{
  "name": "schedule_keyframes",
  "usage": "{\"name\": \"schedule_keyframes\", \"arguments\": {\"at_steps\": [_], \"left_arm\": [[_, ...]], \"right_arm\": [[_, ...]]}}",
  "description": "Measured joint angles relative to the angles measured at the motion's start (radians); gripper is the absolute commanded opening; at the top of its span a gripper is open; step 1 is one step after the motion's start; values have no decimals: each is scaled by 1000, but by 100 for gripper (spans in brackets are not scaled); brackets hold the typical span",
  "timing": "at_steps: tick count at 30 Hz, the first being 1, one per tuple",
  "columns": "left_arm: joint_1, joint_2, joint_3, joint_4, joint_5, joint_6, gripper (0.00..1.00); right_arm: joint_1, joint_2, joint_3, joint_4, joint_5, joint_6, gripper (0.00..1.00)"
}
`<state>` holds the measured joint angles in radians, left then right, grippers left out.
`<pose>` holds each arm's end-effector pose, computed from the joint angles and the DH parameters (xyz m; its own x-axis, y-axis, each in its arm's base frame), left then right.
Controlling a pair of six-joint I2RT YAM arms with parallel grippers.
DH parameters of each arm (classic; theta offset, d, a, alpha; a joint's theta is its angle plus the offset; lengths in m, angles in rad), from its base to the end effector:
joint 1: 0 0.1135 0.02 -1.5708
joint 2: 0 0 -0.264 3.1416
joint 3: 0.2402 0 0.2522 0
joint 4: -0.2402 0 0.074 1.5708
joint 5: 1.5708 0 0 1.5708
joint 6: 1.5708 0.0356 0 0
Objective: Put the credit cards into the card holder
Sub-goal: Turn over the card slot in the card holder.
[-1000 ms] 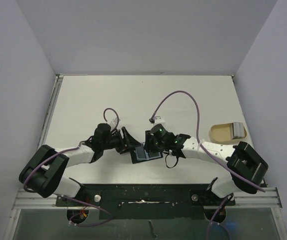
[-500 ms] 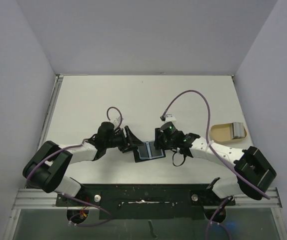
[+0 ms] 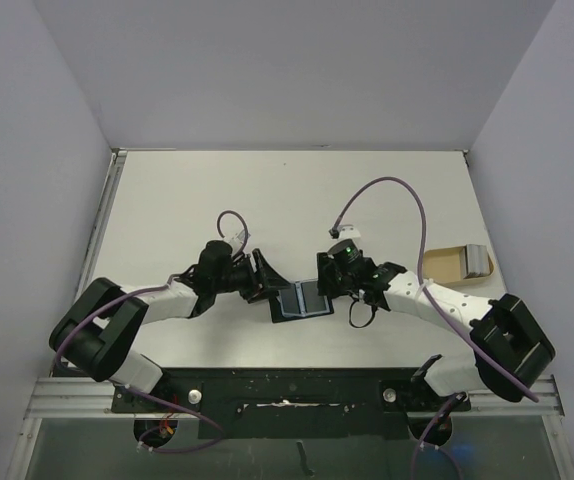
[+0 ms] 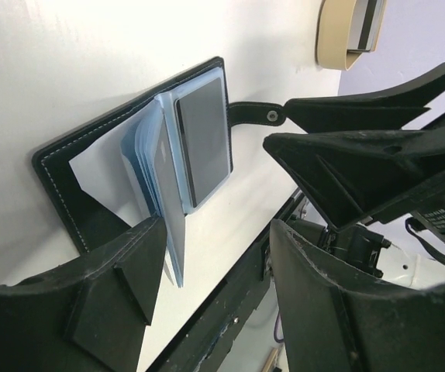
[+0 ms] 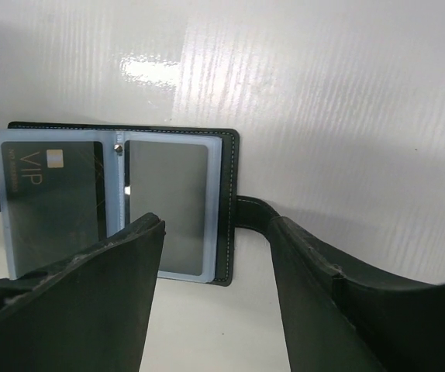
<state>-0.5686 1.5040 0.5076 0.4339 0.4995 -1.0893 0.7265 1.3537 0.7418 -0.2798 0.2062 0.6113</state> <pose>0.2224 -0.1624 0.1477 -0.9297 -0.3292 -0.1654 -0.0213 0.4960 -0.8680 0.2040 0.1716 0.1950 -0.7943 0.0457 -0.6058 -0.1199 0.9658 0.2300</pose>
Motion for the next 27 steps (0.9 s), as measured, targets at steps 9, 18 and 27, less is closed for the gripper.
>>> {"name": "schedule_keyframes", "arguments": {"at_steps": [9,18,27], "left_arm": [[-2,18,26,2,-1,1,55],[-6,18,26,3,-2,1,55],[-21,27,52,5,-2,0,55]], "right_arm": [[-35,65,0,-6,4,-20,58],[-48,82,-17,32,-14,-29,47],[-58,114,-87,175,-95,-6,37]]}}
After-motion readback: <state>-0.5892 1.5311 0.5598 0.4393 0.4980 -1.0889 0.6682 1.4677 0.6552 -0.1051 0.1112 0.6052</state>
